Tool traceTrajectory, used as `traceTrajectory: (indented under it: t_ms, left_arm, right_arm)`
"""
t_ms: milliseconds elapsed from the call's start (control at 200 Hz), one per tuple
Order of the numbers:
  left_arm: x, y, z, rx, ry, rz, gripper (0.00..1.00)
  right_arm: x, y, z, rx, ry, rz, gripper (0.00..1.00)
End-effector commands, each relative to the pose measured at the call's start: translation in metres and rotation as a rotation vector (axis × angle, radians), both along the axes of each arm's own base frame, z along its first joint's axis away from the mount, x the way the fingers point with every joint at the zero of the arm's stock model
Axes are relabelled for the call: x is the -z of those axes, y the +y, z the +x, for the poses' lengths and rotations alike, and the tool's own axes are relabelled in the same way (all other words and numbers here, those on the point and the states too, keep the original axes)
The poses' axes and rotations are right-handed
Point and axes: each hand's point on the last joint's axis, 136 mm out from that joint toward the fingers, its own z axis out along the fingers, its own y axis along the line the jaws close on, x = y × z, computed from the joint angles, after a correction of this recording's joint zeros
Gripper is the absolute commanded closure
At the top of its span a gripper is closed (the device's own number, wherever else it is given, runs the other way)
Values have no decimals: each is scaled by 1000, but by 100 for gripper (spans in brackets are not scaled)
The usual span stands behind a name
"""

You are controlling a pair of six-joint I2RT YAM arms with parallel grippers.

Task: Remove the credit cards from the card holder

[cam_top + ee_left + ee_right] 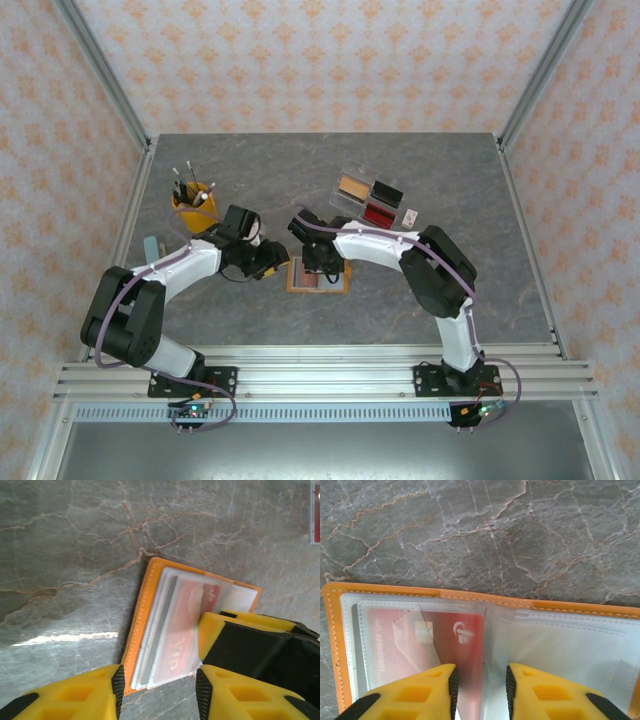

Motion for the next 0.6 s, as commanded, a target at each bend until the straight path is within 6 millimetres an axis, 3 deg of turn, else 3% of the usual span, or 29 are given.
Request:
traceTrajectory:
  t_ms: [0,350,596]
  left_arm:
    - [-5,-14,-2,44,-17,-54,57]
    - [13,-41,-6,113,26,-29,62]
    - [31,-45,-8,122,66,-7,63]
  right_arm:
    - [30,-25,-14,9,69,-87,69]
    - [33,-26,-15,16,75,-53,69]
    - [32,-27,-14,25,78,-41,69]
